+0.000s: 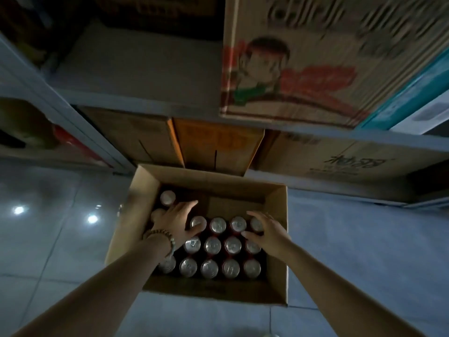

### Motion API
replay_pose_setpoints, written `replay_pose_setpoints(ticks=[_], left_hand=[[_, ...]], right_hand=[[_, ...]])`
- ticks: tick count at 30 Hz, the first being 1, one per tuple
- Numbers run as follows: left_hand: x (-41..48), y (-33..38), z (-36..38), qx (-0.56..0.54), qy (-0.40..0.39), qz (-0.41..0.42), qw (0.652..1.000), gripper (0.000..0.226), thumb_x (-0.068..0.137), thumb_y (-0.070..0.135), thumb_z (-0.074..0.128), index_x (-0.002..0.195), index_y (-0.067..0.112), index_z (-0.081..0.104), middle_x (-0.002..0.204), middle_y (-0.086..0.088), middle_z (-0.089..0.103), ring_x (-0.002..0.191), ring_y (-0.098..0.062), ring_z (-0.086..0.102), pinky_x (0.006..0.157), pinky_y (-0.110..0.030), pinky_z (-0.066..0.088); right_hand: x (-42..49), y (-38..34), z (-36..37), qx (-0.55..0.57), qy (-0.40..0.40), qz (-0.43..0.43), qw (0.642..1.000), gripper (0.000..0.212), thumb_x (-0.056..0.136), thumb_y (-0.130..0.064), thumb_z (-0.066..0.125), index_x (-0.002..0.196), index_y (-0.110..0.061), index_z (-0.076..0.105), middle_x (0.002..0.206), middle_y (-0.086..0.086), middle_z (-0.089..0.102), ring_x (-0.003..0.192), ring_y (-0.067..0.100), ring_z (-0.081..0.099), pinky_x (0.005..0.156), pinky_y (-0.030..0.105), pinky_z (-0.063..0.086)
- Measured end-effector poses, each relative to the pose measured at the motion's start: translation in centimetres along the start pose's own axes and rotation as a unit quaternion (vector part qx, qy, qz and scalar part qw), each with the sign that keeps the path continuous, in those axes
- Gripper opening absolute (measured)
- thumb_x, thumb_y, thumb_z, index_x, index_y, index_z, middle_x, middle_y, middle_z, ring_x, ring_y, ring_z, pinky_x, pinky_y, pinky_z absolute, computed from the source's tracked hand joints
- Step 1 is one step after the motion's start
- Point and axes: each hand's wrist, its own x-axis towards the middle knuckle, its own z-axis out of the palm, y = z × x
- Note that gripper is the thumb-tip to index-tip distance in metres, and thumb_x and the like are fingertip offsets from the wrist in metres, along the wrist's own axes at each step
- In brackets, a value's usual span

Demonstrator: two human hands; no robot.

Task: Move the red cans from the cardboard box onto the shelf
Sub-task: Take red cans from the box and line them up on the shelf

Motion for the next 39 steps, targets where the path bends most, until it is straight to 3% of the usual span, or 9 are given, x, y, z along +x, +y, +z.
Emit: replay_pose_setpoints(ticks=[5, 9, 12, 15, 20, 27, 31, 35, 39], left_hand=[[5.1, -2.0, 7.5, -0.004, -0.008, 0.016, 1.0, 0.068, 0.086, 0.056, 0.047, 0.143, 0.025, 0.027, 0.143, 0.003, 0.039, 0.13, -0.017, 0.037, 0.106, -0.034, 0.032], [8.6, -3.1, 11.9, 0.011, -0.002, 0.02, 1.0, 0.096, 0.064, 0.078, 0.019, 0.14, 0.021, 0.033, 0.139, 0.001, 0.043, 0.128, -0.019, 0.038, 0.105, -0.034, 0.032], [10.5, -3.7, 14.2, 0.033, -0.002, 0.014, 0.999, 0.093, 0.063, 0.077, 0.019, 0.14, 0.026, 0.032, 0.136, 0.0, 0.046, 0.128, -0.022, 0.038, 0.107, -0.035, 0.027], [11.1, -3.9, 15.5, 0.032, -0.007, 0.007, 0.999, 0.1, 0.057, 0.077, 0.011, 0.14, 0.026, 0.031, 0.138, 0.0, 0.044, 0.131, -0.022, 0.035, 0.112, -0.035, 0.019], [9.2, -2.6, 14.1, 0.023, -0.018, 0.007, 1.0, 0.07, 0.085, 0.058, 0.046, 0.143, 0.025, 0.024, 0.148, 0.002, 0.032, 0.14, -0.017, 0.02, 0.116, -0.035, 0.01], [1.4, 4.8, 2.1, -0.117, 0.009, 0.069, 0.991, 0.082, 0.075, 0.062, 0.058, 0.142, 0.028, 0.024, 0.146, 0.007, 0.031, 0.134, -0.012, 0.029, 0.111, -0.031, 0.029], [-5.7, 11.2, -9.9, -0.209, 0.028, 0.137, 0.968, 0.088, 0.062, 0.07, 0.064, 0.136, 0.035, 0.032, 0.13, 0.012, 0.049, 0.119, -0.005, 0.047, 0.104, -0.029, 0.041], [-13.7, 17.2, -22.8, -0.36, 0.097, 0.203, 0.905, 0.065, 0.058, 0.045, 0.079, 0.11, 0.041, 0.042, 0.106, 0.019, 0.058, 0.091, 0.012, 0.059, 0.074, -0.007, 0.047], [-20.2, 22.3, -34.0, -0.478, 0.164, 0.259, 0.823, 0.069, 0.052, 0.042, 0.083, 0.107, 0.029, 0.044, 0.111, 0.008, 0.059, 0.095, -0.004, 0.064, 0.069, -0.016, 0.052]], right_hand=[[7.2, 5.2, 5.6, 0.003, -0.036, 0.006, 0.999, 0.068, 0.085, -0.045, 0.063, 0.144, -0.035, 0.031, 0.151, -0.005, 0.032, 0.137, 0.021, 0.033, 0.109, 0.035, 0.033], [11.2, 7.9, 8.6, -0.068, -0.03, -0.011, 0.997, 0.066, 0.084, -0.049, 0.062, 0.143, -0.034, 0.034, 0.149, -0.008, 0.035, 0.139, 0.021, 0.027, 0.116, 0.039, 0.014], [12.9, 8.3, 9.9, -0.13, -0.02, -0.029, 0.991, 0.068, 0.084, -0.054, 0.06, 0.142, -0.033, 0.033, 0.148, -0.008, 0.04, 0.139, 0.018, 0.03, 0.119, 0.041, 0.001], [13.6, 8.1, 10.3, -0.15, -0.013, -0.029, 0.988, 0.068, 0.084, -0.048, 0.063, 0.142, -0.027, 0.034, 0.145, -0.004, 0.043, 0.139, 0.022, 0.03, 0.116, 0.035, 0.012], [12.0, 7.0, 8.6, -0.03, 0.025, -0.019, 0.999, 0.065, 0.075, -0.045, 0.073, 0.132, -0.033, 0.044, 0.132, -0.001, 0.052, 0.128, 0.026, 0.042, 0.1, 0.041, 0.043], [0.3, -2.4, -5.9, 0.13, 0.044, -0.098, 0.986, 0.051, 0.069, -0.036, 0.081, 0.114, -0.041, 0.057, 0.113, -0.016, 0.062, 0.102, -0.001, 0.059, 0.088, 0.023, 0.051], [-9.7, -11.0, -16.3, 0.237, 0.056, -0.148, 0.959, 0.043, 0.071, -0.014, 0.081, 0.108, -0.026, 0.063, 0.104, -0.003, 0.067, 0.094, 0.004, 0.063, 0.074, 0.015, 0.05], [-19.5, -20.4, -26.4, 0.292, 0.104, -0.204, 0.929, 0.047, 0.067, -0.03, 0.076, 0.11, -0.013, 0.063, 0.107, 0.004, 0.068, 0.098, 0.012, 0.065, 0.075, 0.022, 0.054], [-28.3, -29.1, -35.3, 0.289, 0.167, -0.25, 0.909, 0.055, 0.068, -0.051, 0.065, 0.112, -0.019, 0.062, 0.096, -0.004, 0.07, 0.089, 0.006, 0.067, 0.07, 0.016, 0.051]])
